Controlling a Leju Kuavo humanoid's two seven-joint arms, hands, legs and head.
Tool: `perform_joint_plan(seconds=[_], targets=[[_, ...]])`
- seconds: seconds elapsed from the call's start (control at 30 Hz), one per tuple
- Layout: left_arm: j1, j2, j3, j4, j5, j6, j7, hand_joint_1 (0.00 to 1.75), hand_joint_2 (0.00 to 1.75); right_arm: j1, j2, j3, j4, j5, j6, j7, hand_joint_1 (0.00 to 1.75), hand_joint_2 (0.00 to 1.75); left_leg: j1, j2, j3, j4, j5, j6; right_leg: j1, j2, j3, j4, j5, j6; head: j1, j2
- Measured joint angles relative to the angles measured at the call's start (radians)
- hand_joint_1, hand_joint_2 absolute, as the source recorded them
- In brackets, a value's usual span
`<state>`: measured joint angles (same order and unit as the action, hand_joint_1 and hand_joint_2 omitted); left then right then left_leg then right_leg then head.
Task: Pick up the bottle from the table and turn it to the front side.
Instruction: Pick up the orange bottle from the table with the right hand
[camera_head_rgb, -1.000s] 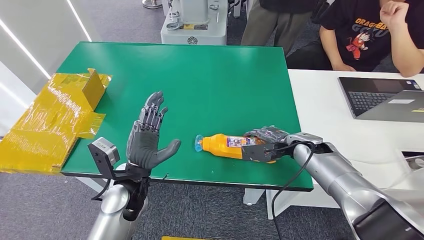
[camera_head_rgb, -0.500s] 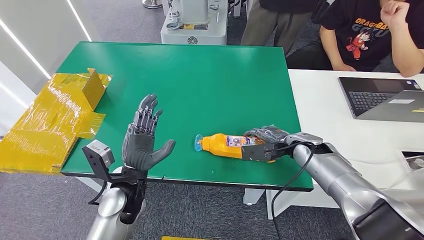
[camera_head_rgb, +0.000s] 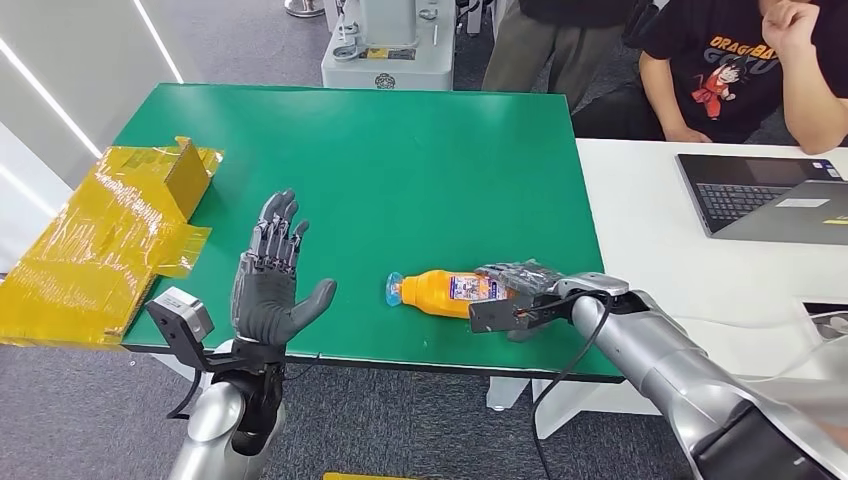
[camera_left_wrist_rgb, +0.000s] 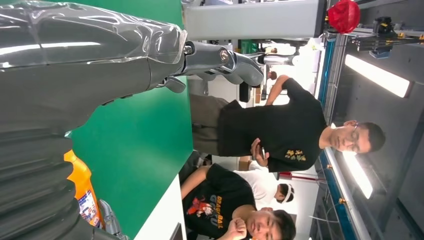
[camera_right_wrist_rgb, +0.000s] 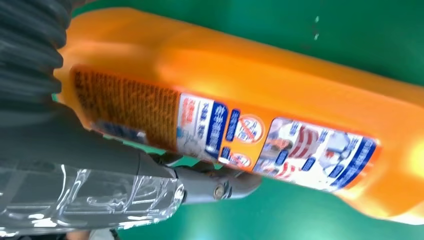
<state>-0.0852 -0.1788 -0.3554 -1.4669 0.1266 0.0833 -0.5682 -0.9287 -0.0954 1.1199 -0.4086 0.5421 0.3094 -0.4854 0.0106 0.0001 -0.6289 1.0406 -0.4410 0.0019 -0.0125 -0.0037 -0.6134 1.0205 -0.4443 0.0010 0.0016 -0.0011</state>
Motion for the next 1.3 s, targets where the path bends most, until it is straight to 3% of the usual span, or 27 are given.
perform_joint_plan(seconds=[0.27, 0.4, 1.17, 1.3], targets=[[0.009, 0.001, 0.0, -0.005, 0.002, 0.001, -0.001, 0.0, 1.75, 0.009, 0.004, 0.003, 0.004, 0.0, -0.002, 0.001, 0.0, 1.75, 0.0, 0.0, 0.0, 0.0, 0.0, 0.0, 0.0, 0.0, 0.0, 0.0, 0.0, 0.0, 0.0, 0.0], [0.009, 0.001, 0.0, -0.007, 0.008, 0.002, -0.001, 0.0, 1.75, 0.013, 0.004, 0.004, 0.004, -0.001, -0.017, 0.001, 1.73, 1.75, 0.0, 0.0, 0.0, 0.0, 0.0, 0.0, 0.0, 0.0, 0.0, 0.0, 0.0, 0.0, 0.0, 0.0], [0.013, 0.004, 0.025, -0.009, 0.024, 0.024, -0.006, 0.0, 1.75, 0.028, 0.003, -0.01, 0.003, -0.011, -0.134, -0.003, 1.75, 1.75, 0.0, 0.0, 0.0, 0.0, 0.0, 0.0, 0.0, 0.0, 0.0, 0.0, 0.0, 0.0, 0.0, 0.0], [0.016, 0.004, 0.026, -0.012, 0.024, 0.031, -0.007, 0.0, 1.75, 0.041, 0.005, -0.033, -0.002, -0.028, -0.222, 0.004, 1.75, 1.75, 0.0, 0.0, -0.001, 0.0, 0.0, 0.0, 0.0, 0.0, 0.0, 0.0, 0.0, 0.0, 0.0, 0.0]])
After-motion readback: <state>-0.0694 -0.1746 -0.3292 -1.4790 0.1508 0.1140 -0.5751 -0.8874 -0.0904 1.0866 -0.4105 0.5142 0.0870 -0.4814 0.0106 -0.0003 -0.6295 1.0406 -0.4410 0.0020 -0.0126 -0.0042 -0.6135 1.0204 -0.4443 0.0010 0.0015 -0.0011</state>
